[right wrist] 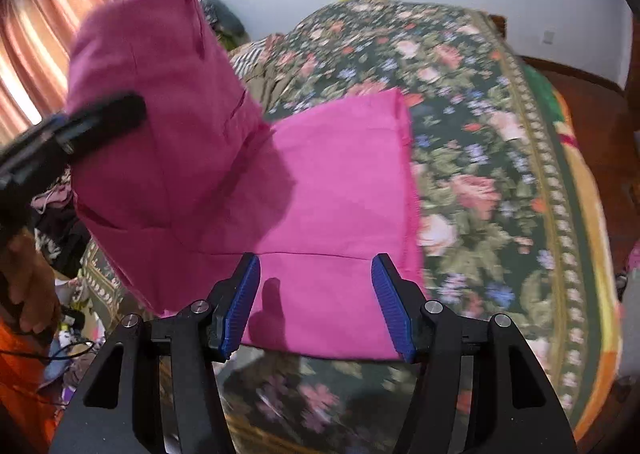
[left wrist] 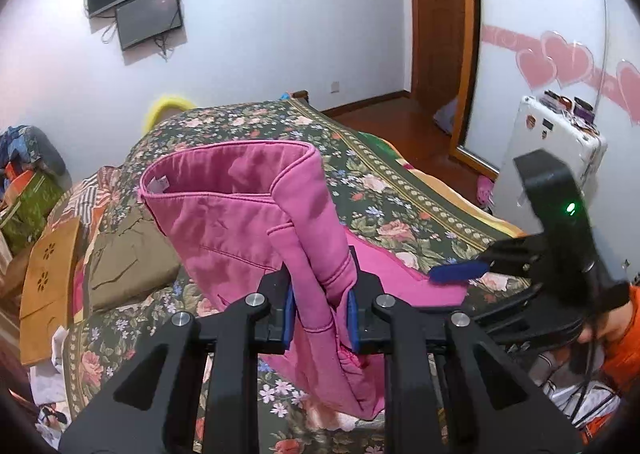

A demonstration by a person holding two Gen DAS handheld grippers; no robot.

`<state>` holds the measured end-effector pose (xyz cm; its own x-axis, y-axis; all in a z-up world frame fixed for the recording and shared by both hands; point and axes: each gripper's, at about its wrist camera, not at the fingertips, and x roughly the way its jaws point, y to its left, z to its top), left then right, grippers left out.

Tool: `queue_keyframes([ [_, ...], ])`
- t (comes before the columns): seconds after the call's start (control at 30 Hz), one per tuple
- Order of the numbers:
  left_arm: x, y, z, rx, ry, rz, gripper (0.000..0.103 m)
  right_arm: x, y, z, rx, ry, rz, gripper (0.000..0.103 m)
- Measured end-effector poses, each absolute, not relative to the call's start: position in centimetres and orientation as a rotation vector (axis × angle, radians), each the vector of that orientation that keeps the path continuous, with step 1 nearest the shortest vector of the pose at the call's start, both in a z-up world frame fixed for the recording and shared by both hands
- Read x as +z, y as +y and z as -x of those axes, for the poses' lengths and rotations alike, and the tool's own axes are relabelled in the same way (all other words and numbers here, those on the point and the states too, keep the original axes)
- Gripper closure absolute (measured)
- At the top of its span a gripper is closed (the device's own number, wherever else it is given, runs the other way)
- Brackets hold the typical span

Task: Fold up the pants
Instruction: 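Fold the lifted leg over onto the pants with the left gripper and release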

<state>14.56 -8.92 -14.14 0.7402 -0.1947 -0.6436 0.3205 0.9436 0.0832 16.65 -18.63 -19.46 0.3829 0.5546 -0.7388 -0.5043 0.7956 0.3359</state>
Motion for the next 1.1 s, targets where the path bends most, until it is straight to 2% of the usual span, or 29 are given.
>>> queue_keyframes([
  [0.27,-15.7,-11.5,-15.6,-0.327,0.741,-0.228,0.083,-22.7,-20.3,-17.0,0.626,1.051,-0.100,0.047],
  [0.63,-20.3,-13.6,-18.4,-0.429,0.945,-0.165,0.083,-21.7,-21.3,-16.6,0.603,1.025,-0.119,0.047],
  [0.7,-20.8,-13.6,-18.5,-0.440,0.967,-0.148,0.075,-21.6,-21.5,-16.5,0.598,1.021,-0.122,0.047],
  [0.73,-21.0,-13.5,-18.5,-0.441,0.973,-0.139,0.062,-21.5,-21.6,-16.4,0.596,1.020,-0.120,0.047],
  [0.8,-21.0,-13.4,-18.4,-0.439,0.976,-0.121,0.046,-21.5,-21.7,-16.3,0.592,1.022,-0.117,0.047],
  [1.1,-18.8,-11.0,-17.6,-0.427,0.947,-0.080,0.044,-21.8,-21.6,-16.2,0.588,1.035,-0.123,0.047],
])
